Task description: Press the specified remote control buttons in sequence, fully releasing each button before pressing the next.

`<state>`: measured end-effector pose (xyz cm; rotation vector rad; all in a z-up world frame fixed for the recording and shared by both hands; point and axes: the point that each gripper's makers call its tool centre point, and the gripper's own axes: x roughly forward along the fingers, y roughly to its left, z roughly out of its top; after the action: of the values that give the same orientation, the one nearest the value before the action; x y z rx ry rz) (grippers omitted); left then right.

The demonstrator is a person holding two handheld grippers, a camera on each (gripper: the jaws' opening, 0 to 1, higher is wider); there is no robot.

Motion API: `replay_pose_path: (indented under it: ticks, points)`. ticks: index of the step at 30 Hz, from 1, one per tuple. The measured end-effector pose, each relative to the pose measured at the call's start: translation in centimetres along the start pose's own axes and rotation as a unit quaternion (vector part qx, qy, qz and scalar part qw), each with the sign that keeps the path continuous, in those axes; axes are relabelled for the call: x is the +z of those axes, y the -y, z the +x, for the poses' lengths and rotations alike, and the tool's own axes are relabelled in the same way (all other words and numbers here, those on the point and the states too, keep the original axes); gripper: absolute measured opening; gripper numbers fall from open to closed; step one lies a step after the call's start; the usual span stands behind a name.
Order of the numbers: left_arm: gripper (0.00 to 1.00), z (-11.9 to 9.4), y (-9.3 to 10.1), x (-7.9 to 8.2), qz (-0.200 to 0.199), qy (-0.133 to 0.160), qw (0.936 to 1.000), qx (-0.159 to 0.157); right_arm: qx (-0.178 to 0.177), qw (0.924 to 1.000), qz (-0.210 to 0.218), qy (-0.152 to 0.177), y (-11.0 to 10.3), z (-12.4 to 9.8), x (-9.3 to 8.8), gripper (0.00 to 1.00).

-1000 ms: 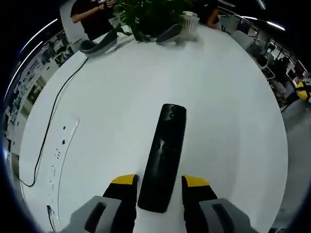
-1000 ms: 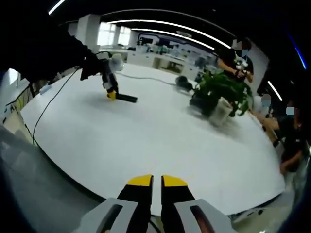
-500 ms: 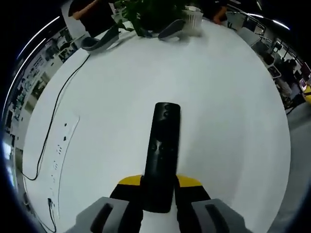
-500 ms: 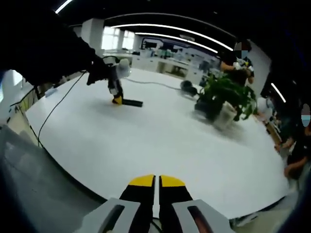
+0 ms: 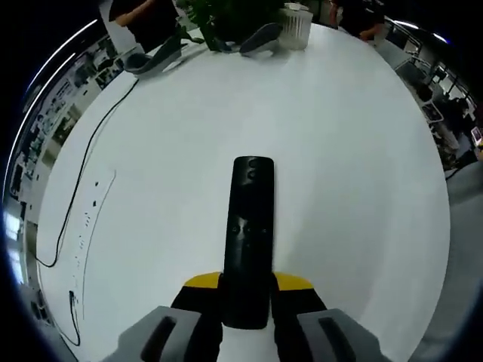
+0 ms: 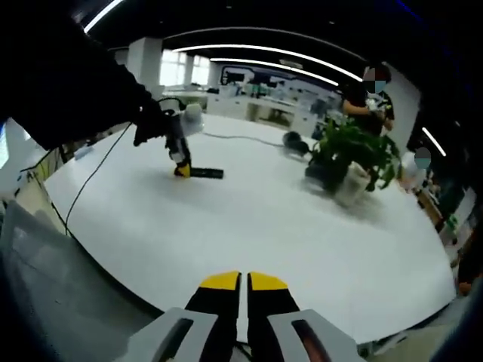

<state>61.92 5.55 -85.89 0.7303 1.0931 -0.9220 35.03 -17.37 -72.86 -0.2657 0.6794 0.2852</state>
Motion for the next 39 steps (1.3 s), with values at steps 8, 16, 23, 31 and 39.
replay_pose_path:
  ticks: [8, 16, 23, 31, 39]
  points:
    - [0.23, -0.2, 2.0, -0.6, -0.006, -0.005, 1.0, -0.004, 0.005, 1.0, 0.0, 0.008, -0.2, -0.2, 0.3, 0.0]
    - [0.23, -0.2, 3.7, -1.3, -0.005, -0.004, 1.0, -0.003, 0.009, 0.9999, 0.001, 0.013, -0.4, -0.3, 0.5, 0.0]
    - [0.23, -0.3, 5.0, -1.7, -0.011, 0.0, 0.9999, -0.002, 0.01, 0.9997, 0.004, 0.023, -0.4, -0.5, 0.7, 0.0]
    - [0.23, -0.3, 7.0, -2.2, -0.025, 0.004, 0.9997, 0.002, 0.013, 0.9994, 0.008, 0.031, -0.5, -0.6, 1.0, 0.0]
    - [0.23, -0.5, 9.1, -2.7, -0.032, -0.003, 0.9995, 0.002, 0.017, 0.9993, 0.009, 0.034, -0.6, -0.7, 1.0, 0.0]
